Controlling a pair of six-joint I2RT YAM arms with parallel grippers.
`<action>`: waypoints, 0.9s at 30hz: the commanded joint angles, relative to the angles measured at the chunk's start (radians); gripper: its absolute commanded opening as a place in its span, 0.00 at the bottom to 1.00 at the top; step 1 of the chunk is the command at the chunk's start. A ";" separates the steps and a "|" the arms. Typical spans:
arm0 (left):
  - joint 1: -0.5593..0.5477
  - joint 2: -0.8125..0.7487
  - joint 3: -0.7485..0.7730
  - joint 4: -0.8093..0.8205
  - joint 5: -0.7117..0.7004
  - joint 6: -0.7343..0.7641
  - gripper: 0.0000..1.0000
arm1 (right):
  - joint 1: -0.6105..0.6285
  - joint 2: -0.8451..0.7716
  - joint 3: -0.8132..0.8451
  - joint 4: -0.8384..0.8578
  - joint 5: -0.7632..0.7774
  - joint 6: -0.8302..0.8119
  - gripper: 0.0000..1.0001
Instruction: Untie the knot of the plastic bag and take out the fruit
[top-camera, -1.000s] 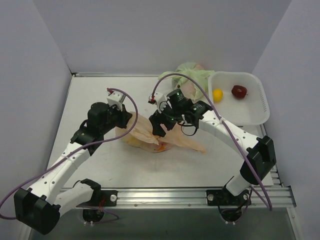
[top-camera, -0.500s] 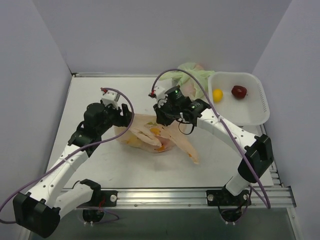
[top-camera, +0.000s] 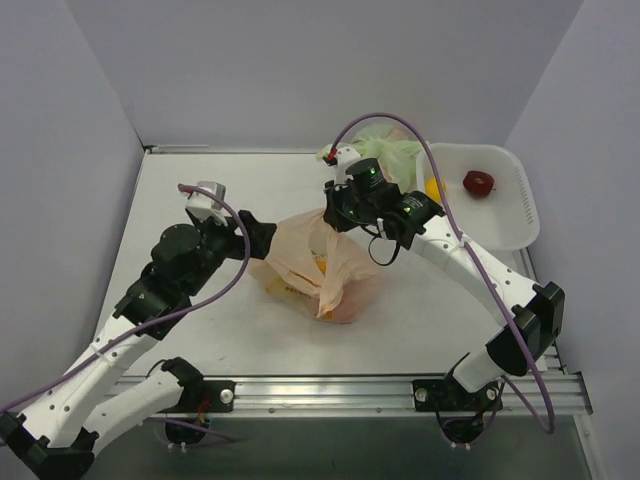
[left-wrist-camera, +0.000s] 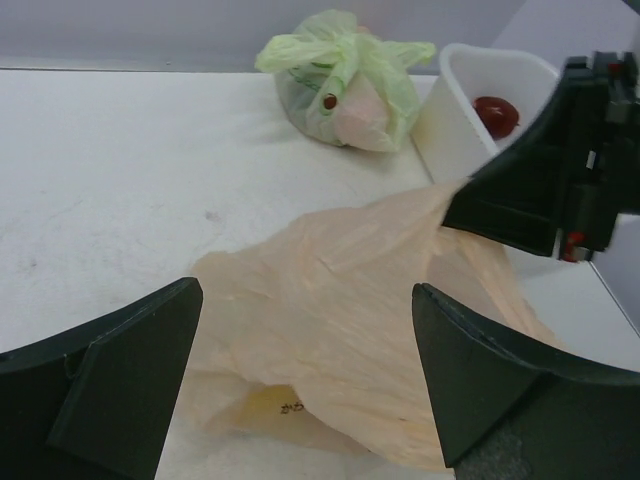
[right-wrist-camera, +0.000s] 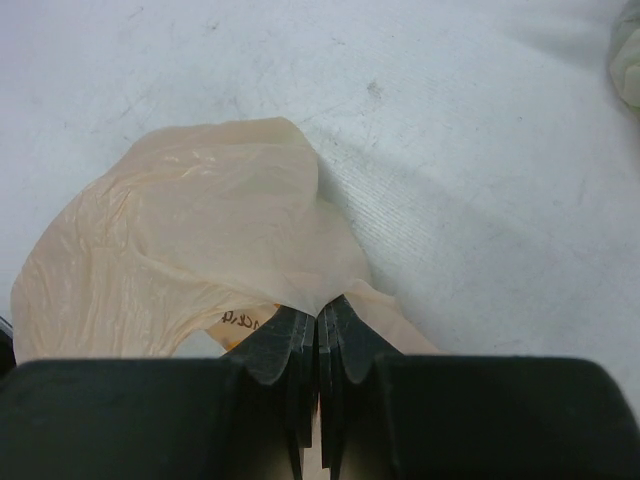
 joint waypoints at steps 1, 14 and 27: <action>-0.183 0.009 0.048 -0.028 -0.168 -0.026 0.97 | 0.004 -0.017 0.033 0.016 0.030 0.056 0.00; -0.450 0.386 0.153 0.000 -0.614 0.034 0.97 | 0.024 -0.057 -0.015 0.021 0.024 0.031 0.00; -0.160 0.433 0.121 -0.117 -0.737 0.098 0.97 | -0.117 -0.149 -0.135 0.052 -0.013 0.025 0.00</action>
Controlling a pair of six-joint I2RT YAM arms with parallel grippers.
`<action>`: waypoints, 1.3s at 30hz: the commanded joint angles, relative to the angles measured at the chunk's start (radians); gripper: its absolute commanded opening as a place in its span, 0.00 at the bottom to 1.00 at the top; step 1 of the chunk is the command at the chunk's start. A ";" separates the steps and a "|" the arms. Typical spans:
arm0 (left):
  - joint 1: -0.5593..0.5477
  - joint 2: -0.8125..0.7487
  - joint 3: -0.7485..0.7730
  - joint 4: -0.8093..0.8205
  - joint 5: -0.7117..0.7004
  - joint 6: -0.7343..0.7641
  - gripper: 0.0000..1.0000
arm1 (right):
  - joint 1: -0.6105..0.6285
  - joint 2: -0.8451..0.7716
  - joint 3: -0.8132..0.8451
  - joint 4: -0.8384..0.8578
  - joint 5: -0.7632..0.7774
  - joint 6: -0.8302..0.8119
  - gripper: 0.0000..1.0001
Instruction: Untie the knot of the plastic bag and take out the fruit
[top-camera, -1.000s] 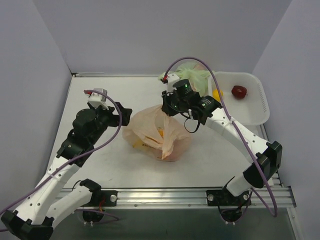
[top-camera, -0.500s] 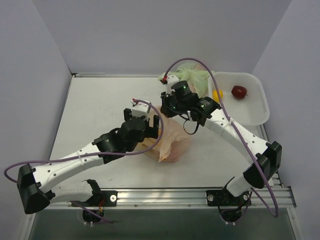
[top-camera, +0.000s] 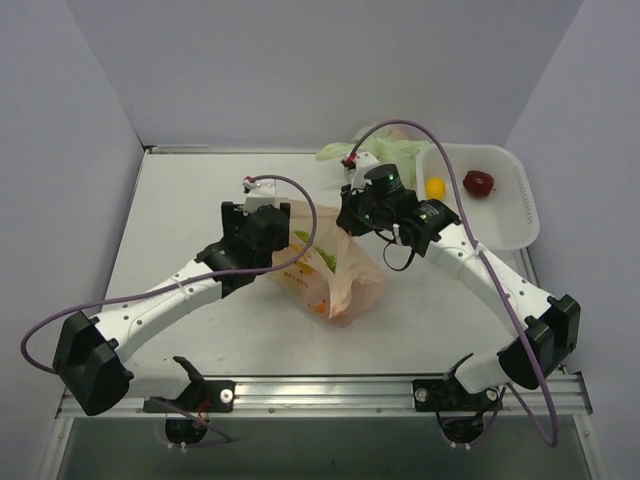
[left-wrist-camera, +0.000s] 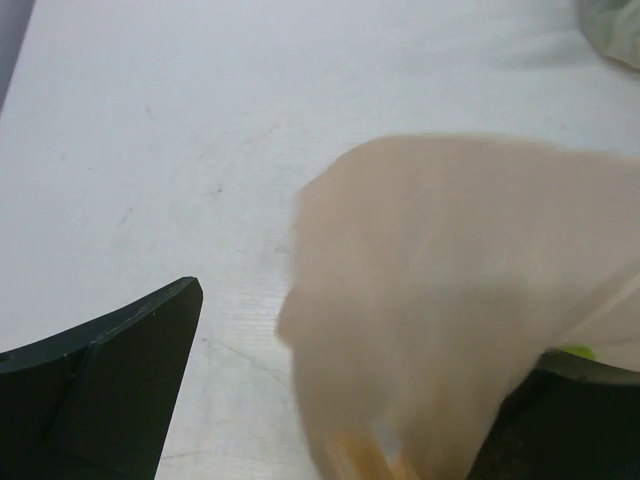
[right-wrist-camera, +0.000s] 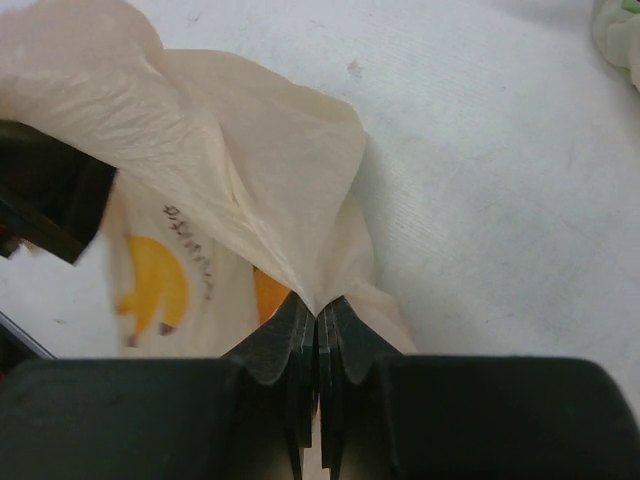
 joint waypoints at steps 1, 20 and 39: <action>0.138 -0.052 0.002 -0.040 -0.038 0.074 0.96 | -0.076 -0.059 -0.021 0.034 0.010 0.002 0.00; 0.327 -0.211 -0.015 0.194 0.415 0.298 0.00 | -0.139 0.170 0.235 0.051 -0.026 -0.031 0.37; 0.331 -0.253 -0.079 0.190 0.504 0.220 0.00 | 0.082 0.116 0.265 -0.005 0.012 -0.074 0.54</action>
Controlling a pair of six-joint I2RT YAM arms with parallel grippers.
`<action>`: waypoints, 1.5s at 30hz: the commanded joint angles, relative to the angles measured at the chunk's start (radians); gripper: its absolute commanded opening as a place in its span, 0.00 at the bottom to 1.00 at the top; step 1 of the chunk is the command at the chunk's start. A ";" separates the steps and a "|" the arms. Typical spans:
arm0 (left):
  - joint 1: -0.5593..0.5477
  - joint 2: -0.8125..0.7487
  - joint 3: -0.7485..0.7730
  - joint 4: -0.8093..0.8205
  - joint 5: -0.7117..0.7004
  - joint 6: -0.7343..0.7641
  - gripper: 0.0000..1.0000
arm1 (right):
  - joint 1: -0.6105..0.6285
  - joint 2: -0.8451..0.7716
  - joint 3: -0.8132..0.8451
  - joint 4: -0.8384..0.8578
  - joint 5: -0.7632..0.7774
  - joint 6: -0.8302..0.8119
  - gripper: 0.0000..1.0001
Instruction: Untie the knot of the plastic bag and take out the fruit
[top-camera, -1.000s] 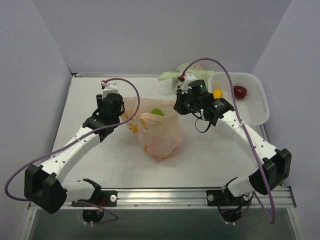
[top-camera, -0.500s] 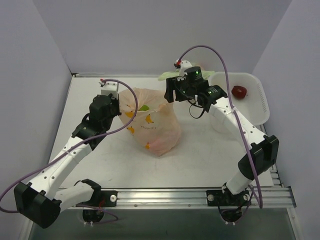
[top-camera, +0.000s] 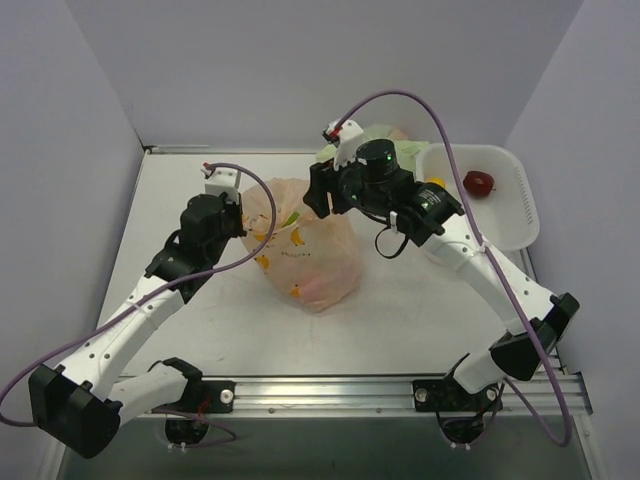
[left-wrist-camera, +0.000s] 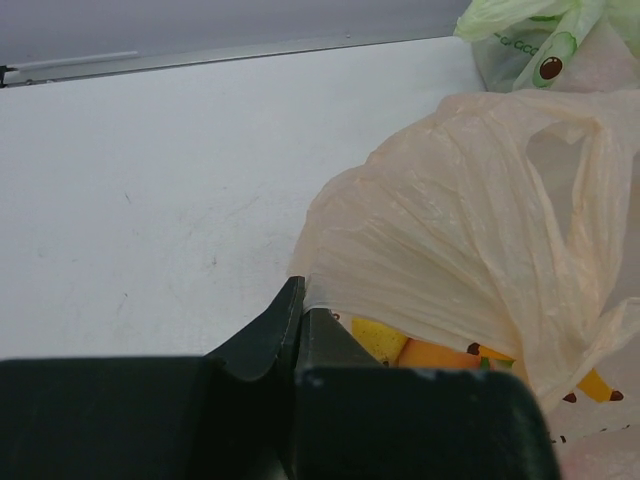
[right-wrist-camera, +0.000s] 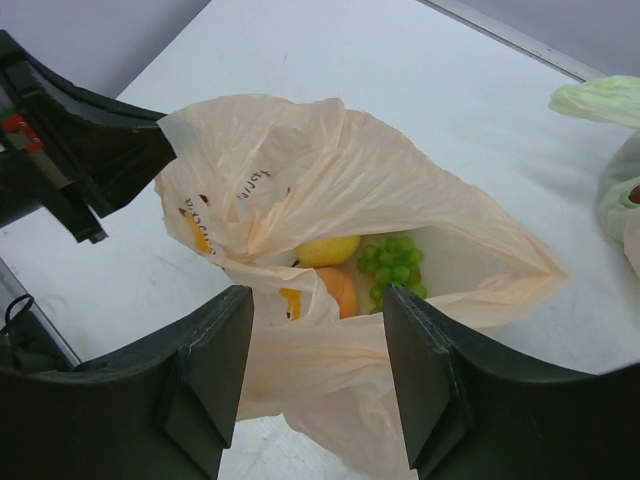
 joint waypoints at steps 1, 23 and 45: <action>0.006 -0.037 0.000 0.048 0.003 -0.009 0.00 | 0.014 0.069 -0.038 -0.002 0.037 -0.012 0.54; 0.092 0.096 0.080 -0.135 -0.161 -0.148 0.00 | 0.109 -0.187 -0.898 0.158 0.113 0.121 0.35; 0.085 -0.178 0.011 -0.245 0.136 -0.193 0.97 | 0.085 -0.123 -0.372 0.048 0.052 -0.123 0.88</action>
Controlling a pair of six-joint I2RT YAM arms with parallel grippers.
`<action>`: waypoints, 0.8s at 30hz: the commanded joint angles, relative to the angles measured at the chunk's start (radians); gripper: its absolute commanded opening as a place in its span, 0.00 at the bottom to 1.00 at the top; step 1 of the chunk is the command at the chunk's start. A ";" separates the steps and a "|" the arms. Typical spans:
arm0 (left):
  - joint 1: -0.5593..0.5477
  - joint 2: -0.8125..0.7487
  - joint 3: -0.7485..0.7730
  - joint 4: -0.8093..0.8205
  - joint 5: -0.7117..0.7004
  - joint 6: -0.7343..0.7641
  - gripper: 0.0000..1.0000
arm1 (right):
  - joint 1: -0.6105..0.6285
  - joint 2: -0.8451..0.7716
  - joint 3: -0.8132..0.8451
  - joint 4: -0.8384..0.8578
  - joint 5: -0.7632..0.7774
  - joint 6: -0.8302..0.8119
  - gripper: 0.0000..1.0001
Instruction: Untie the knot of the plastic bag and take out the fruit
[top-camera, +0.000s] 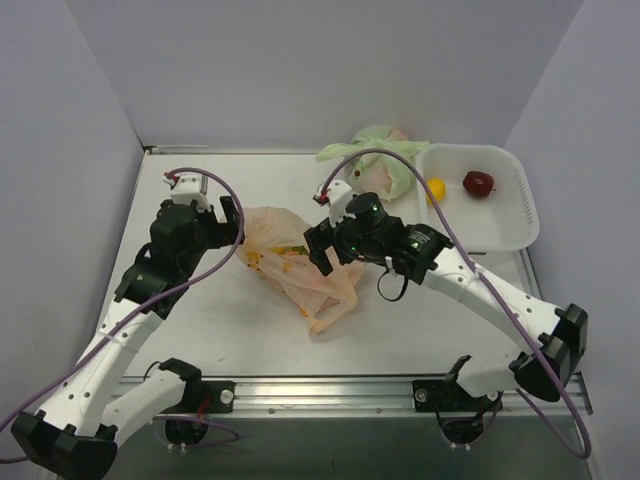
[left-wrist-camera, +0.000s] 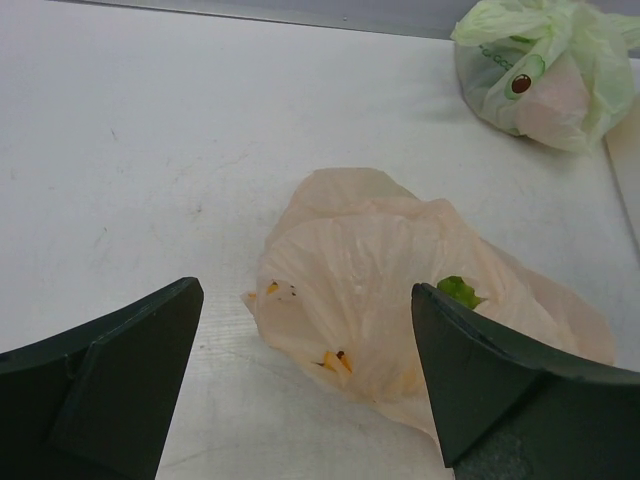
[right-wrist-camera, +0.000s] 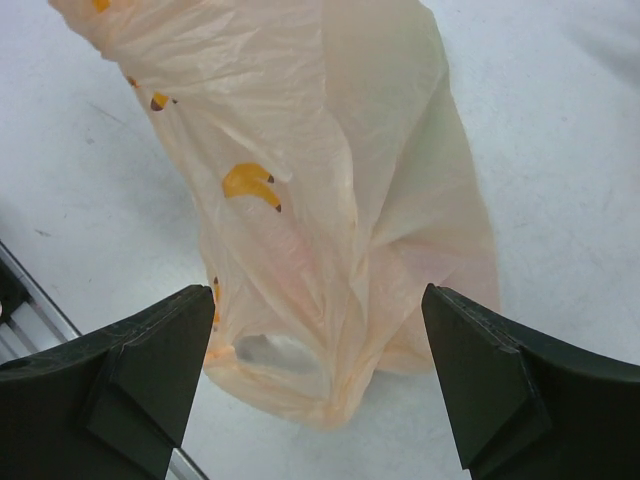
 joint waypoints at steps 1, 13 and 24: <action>-0.002 -0.037 -0.013 -0.061 0.077 -0.019 0.97 | -0.026 0.121 0.060 0.033 -0.050 -0.056 0.88; -0.334 -0.088 -0.106 0.016 0.061 -0.022 0.98 | -0.093 0.414 0.240 0.158 -0.176 -0.012 0.60; -0.545 0.150 -0.206 0.470 -0.146 0.173 0.96 | -0.162 0.368 0.169 0.208 -0.256 0.059 0.00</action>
